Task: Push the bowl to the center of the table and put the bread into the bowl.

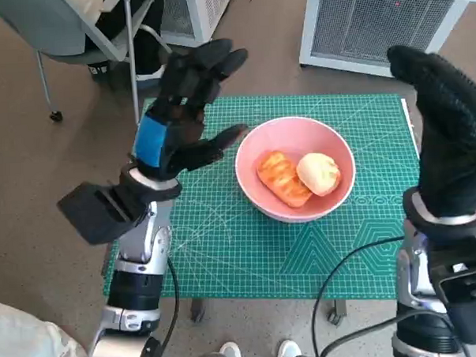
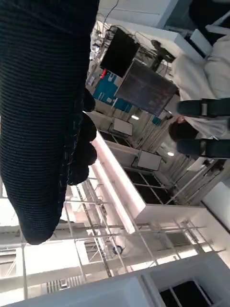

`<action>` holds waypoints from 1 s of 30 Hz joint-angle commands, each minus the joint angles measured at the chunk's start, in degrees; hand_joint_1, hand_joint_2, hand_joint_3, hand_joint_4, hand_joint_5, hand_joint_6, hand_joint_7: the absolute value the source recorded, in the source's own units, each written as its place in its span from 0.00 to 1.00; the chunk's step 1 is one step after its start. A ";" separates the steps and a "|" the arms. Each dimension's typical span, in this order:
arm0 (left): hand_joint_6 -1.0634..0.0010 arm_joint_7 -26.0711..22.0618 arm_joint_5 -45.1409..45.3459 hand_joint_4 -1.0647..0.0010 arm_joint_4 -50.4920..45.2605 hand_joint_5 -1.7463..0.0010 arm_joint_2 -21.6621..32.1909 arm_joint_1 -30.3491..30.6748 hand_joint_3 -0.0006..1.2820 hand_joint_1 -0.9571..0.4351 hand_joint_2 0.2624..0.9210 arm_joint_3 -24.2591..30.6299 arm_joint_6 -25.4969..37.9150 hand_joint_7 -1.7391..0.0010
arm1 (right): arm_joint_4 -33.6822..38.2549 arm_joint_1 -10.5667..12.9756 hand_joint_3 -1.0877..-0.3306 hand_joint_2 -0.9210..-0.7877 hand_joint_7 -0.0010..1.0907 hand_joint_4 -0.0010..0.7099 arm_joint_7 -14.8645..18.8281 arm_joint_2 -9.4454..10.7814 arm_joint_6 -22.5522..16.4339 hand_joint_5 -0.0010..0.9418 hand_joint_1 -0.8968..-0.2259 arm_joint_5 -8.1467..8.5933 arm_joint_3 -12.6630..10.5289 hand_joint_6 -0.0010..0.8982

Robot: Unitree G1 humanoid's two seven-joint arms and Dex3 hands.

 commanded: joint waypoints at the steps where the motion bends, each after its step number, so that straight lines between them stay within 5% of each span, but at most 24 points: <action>1: 1.00 1.19 0.48 1.00 -3.85 0.50 -0.35 1.08 0.23 0.50 1.00 -0.04 1.50 0.41 | 0.70 -0.75 0.65 0.00 0.60 0.61 -0.23 -1.02 0.94 0.00 0.57 -0.66 -0.25 0.08; 11: 1.00 1.92 0.26 1.00 -10.60 0.49 -0.71 3.61 0.26 0.49 0.97 -1.15 5.25 0.39 | 2.52 -2.00 0.65 0.00 0.61 0.59 1.14 -1.15 1.08 0.00 0.58 1.33 0.80 0.09; 20: 1.00 1.83 0.11 1.00 -13.19 0.47 -0.76 4.44 0.42 0.49 0.80 -1.14 6.28 0.38 | 1.49 -1.58 0.66 0.00 0.62 0.58 0.76 -1.03 3.18 0.00 0.57 0.59 1.49 0.08; 30: 1.00 2.13 0.46 1.00 -13.66 0.46 -0.98 4.98 0.49 0.50 0.73 -1.03 5.69 0.35 | 0.95 -1.25 0.66 0.00 0.63 0.58 0.52 -0.99 4.25 0.00 0.54 -0.07 1.98 0.08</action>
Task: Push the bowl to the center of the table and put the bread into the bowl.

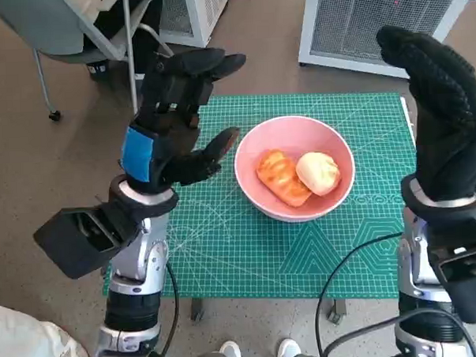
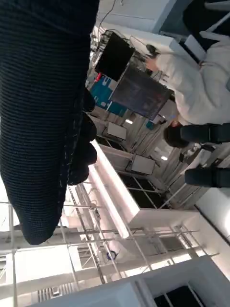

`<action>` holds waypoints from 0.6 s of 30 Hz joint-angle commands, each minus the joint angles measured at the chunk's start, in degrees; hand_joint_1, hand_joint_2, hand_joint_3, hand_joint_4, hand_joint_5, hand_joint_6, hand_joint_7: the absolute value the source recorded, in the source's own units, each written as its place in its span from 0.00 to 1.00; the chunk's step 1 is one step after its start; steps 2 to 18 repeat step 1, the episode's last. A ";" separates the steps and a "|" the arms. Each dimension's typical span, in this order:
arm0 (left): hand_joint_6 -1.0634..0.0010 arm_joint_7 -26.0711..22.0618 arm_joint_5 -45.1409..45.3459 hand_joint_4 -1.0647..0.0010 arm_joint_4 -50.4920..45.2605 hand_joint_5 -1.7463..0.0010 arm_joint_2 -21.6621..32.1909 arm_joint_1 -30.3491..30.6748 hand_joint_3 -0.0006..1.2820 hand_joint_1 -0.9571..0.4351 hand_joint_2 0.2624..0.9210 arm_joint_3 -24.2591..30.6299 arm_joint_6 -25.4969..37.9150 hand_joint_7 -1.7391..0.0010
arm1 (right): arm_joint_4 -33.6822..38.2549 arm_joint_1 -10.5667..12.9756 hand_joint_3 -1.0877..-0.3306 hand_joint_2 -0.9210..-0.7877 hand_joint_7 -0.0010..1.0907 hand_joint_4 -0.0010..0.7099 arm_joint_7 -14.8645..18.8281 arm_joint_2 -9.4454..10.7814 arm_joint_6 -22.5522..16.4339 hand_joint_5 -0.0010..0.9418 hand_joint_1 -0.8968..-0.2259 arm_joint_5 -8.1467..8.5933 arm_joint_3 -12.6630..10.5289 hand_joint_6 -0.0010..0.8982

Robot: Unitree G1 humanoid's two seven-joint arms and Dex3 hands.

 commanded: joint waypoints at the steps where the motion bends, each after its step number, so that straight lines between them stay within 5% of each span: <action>1: 1.00 0.32 0.40 1.00 -1.23 0.46 -0.14 0.93 0.50 0.50 0.72 0.03 -0.28 0.35 | -0.52 1.17 0.66 0.00 0.63 0.58 -0.07 0.07 1.05 0.00 0.53 -0.86 0.43 0.08; 18: 1.00 0.32 0.40 1.00 -1.23 0.46 -0.14 0.93 0.50 0.50 0.72 0.03 -0.28 0.35 | -0.52 1.17 0.66 0.00 0.63 0.58 -0.07 0.07 1.05 0.00 0.53 -0.86 0.43 0.08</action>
